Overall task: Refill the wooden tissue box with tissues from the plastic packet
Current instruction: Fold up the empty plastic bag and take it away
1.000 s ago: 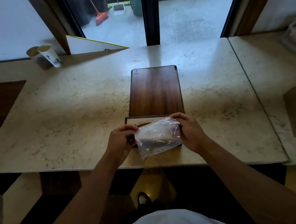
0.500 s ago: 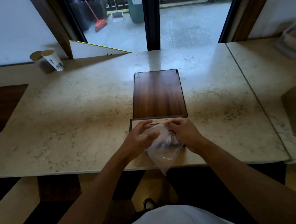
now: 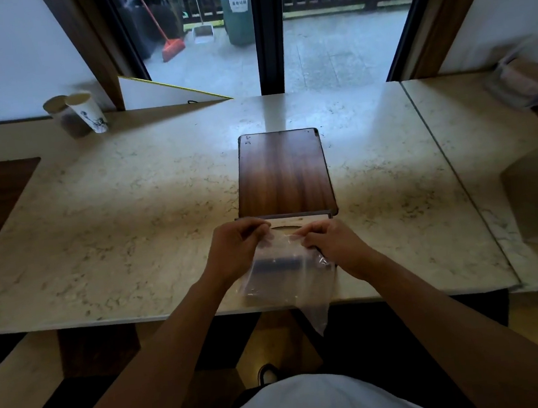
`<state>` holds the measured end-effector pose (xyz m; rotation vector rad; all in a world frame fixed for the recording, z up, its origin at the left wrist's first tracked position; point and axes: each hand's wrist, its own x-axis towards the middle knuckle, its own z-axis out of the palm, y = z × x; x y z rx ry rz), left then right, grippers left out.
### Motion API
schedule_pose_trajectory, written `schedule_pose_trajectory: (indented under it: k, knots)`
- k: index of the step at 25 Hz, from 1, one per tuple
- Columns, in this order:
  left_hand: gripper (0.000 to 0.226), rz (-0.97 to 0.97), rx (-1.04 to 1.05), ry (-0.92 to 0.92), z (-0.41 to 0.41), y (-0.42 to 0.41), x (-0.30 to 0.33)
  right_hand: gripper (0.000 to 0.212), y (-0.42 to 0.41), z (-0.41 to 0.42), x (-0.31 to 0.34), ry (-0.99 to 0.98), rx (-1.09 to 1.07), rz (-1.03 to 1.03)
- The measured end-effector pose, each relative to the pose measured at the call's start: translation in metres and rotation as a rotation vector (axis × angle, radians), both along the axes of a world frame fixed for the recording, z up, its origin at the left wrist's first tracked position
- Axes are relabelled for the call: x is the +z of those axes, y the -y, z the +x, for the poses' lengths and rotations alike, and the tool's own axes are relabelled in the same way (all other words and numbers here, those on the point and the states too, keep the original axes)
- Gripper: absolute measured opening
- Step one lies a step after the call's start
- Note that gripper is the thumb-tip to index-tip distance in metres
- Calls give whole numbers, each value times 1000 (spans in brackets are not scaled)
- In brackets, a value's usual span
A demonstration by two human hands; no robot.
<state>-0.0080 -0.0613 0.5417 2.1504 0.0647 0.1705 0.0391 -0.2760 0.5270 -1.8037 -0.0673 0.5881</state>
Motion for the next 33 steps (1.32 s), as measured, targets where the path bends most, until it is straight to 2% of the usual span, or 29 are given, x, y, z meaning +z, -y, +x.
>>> schedule_pose_trajectory:
  k: [3, 5, 7, 9, 11, 12, 14, 16, 19, 21, 24, 29, 33]
  knots:
    - [15, -1, 6, 66, 4, -5, 4, 28, 1, 2, -3, -82, 32, 11]
    - [26, -13, -18, 15, 6, -6, 3, 29, 1, 4, -4, -122, 27, 40]
    - [63, -47, 37, -144, 9, -10, -4, 29, 2, 6, -2, -172, 12, 126]
    - [101, -155, 193, -307, 5, -18, -15, 29, 3, 9, 0, -227, -20, 274]
    - [133, -435, 276, -402, -6, -26, -29, 26, 6, 12, 4, -291, -85, 413]
    - [138, -602, 258, -447, -12, -29, -38, 26, 8, 14, 6, -340, -127, 483]
    - [126, -859, 127, -581, -24, -26, -53, 31, 12, 16, 9, -438, -185, 613]
    - [104, -1004, 5, -731, -32, -17, -58, 37, 15, 16, 11, -481, -196, 687]
    - [69, -1156, -23, -673, -30, -6, -56, 33, 14, 12, 12, -471, -194, 700]
    - [48, -1146, -4, -597, -26, -5, -50, 32, 16, 11, 10, -449, -202, 669]
    - [26, -1032, -31, -582, -23, -7, -45, 32, 18, 11, 7, -361, -200, 567]
    - [21, -923, 106, -467, -17, -11, -42, 26, 21, 8, -3, -242, -189, 421]
    - [19, -887, 142, -353, -9, -13, -35, 29, 19, 6, -8, -225, -176, 406]
